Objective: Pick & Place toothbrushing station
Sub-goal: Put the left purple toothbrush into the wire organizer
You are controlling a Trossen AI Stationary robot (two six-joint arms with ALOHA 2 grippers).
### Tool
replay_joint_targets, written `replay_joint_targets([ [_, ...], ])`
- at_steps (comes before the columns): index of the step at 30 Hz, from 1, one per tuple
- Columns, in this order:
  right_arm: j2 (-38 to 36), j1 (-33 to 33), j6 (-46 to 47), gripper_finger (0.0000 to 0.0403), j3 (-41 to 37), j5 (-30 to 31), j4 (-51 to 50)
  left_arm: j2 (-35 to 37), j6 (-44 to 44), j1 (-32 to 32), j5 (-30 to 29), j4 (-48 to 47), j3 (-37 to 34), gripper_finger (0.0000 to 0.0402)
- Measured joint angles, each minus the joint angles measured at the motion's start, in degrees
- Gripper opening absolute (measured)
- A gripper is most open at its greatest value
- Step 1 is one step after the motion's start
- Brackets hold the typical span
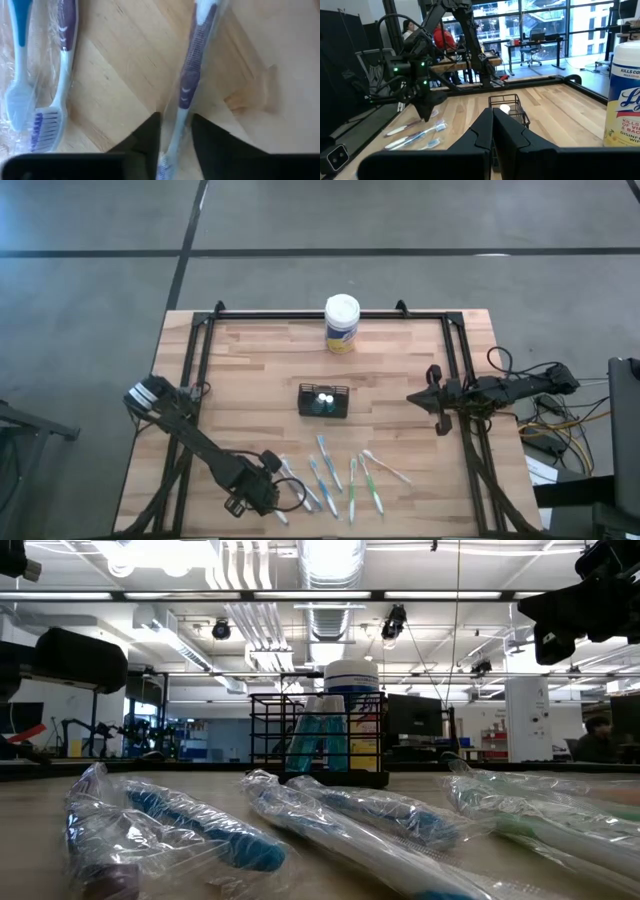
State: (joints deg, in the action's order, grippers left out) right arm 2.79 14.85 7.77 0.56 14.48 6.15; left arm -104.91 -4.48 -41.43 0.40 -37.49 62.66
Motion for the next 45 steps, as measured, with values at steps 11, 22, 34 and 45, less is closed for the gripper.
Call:
replay_joint_targets([
  [11,0.0,0.0,-1.3,0.0008,0.0,0.0,0.0,2.4,1.3,0.0,-1.1,-2.3,0.3,0.0013],
  [22,0.2,0.0,-2.3,0.0008,0.0,0.5,2.5,15.2,8.3,0.0,-27.9,-24.6,7.2,0.0002],
  [34,6.4,0.0,-3.0,0.0008,0.6,0.6,18.1,21.6,40.6,2.6,-71.3,-23.4,9.3,0.0001],
  [45,31.5,-0.3,-1.9,0.0009,19.7,0.0,12.2,21.6,66.6,7.9,-74.9,-5.0,9.2,0.0001],
])
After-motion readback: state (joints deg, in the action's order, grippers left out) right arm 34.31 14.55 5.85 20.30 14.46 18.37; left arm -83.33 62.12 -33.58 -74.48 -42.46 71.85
